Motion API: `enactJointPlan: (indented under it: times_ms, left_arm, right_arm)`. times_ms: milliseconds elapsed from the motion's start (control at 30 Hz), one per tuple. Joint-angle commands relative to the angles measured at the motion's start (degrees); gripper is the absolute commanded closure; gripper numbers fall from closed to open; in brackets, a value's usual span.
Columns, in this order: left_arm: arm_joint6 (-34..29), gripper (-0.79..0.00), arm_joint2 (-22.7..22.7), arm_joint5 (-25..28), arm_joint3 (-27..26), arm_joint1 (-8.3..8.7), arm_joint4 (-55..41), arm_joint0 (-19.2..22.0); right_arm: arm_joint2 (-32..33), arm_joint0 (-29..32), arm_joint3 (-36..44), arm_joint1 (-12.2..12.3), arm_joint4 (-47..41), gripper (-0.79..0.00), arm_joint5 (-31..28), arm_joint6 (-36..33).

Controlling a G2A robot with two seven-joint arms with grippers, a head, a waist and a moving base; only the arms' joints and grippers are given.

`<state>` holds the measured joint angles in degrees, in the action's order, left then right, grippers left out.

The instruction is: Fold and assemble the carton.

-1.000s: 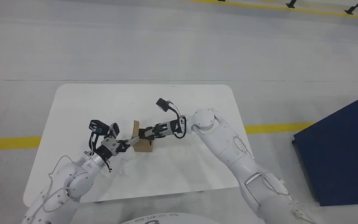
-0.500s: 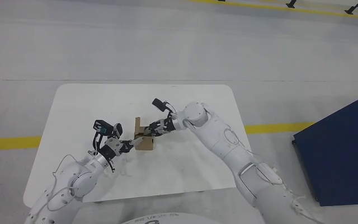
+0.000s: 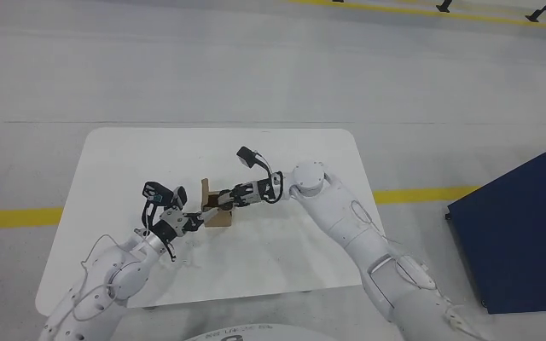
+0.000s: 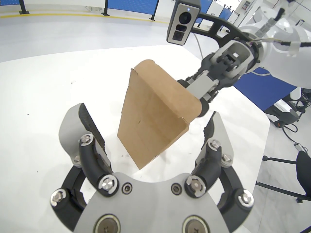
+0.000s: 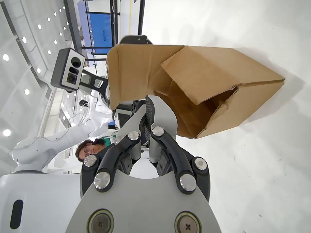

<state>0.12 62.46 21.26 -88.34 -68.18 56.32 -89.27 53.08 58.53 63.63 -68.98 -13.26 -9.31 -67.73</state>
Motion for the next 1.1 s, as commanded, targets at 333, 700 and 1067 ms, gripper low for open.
enactJointPlan:
  times_ms: [333, 700, 1067]
  left_arm:
    - [8.57, -0.785, 6.36, 4.91, 0.36, 0.81, -6.81, -3.60]
    - [8.75, -0.785, 10.17, 6.77, 0.21, 1.45, -8.38, -5.78]
    - [-3.67, -0.785, 5.13, -4.27, 8.03, -0.03, -9.71, 3.25]
  right_arm:
    - [-2.70, -1.20, -0.22, -1.11, 1.71, 0.000, 5.62, 7.50]
    - [-4.56, -1.74, -4.94, -2.39, 1.04, 0.000, 5.74, 12.43]
    - [-4.96, -1.58, -5.13, -2.65, 2.67, 0.000, 5.65, 14.07]
